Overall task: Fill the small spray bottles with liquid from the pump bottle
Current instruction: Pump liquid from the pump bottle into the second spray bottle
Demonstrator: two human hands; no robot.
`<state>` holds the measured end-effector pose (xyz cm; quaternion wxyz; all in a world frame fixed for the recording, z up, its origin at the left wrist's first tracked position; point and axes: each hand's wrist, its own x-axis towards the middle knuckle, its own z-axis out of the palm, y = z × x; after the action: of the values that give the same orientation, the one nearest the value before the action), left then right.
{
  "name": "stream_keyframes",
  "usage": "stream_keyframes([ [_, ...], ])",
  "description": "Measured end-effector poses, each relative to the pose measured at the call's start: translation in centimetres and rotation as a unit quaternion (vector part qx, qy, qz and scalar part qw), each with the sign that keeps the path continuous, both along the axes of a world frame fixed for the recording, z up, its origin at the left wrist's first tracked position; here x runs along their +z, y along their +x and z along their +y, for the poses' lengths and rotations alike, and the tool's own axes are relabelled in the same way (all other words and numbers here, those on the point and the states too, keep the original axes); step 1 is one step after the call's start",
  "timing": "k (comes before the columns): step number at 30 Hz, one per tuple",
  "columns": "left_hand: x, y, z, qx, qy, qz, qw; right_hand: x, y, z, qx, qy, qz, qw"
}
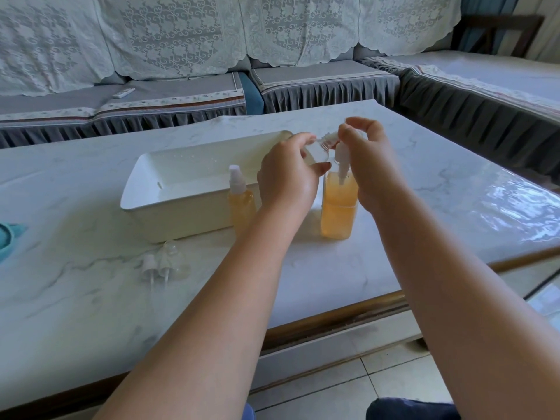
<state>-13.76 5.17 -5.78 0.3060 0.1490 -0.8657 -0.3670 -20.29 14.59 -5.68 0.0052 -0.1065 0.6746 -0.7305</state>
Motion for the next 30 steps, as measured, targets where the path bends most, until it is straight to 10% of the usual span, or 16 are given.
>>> stream_keyframes([
  [30,0.84,0.14,-0.02,0.008,0.005,0.017,1.0,-0.27,-0.44,-0.13,0.022,-0.003,-0.007,1.0],
])
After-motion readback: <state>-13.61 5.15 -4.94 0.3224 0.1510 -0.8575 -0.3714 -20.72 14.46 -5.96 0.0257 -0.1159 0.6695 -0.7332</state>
